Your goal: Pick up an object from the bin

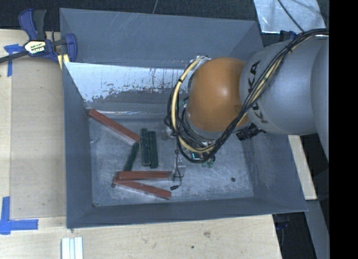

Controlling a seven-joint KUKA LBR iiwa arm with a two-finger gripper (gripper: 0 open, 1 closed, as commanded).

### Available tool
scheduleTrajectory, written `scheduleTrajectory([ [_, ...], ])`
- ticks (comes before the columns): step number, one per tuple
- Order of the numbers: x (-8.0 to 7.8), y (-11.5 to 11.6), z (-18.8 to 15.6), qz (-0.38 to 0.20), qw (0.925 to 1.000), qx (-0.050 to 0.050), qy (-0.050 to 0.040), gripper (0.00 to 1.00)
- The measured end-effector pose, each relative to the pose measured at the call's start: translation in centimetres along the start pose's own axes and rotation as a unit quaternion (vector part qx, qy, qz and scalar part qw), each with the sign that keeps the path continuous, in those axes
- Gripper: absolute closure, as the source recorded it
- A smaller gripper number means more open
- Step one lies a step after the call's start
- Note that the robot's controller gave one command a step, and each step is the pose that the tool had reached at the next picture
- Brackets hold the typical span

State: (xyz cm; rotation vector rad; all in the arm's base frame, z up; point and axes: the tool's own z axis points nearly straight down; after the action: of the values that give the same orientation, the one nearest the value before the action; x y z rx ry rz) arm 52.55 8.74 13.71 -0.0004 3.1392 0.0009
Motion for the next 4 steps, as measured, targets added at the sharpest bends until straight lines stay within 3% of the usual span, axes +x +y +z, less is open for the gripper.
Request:
scheduleTrajectory([
  [1, 3.3, -1.0, 6.8, 0.016, 0.9999, 0.000, 0.0031, 0.00],
  [2, -1.3, -1.1, 4.3, 0.082, 0.9966, 0.000, 0.0002, 1.00],
  [3, -1.3, -1.1, 4.3, 0.083, 0.9966, 0.000, 0.0002, 1.00],
  [4, -1.7, -3.1, 4.3, -0.060, 0.9982, 0.000, -0.0007, 0.00],
])
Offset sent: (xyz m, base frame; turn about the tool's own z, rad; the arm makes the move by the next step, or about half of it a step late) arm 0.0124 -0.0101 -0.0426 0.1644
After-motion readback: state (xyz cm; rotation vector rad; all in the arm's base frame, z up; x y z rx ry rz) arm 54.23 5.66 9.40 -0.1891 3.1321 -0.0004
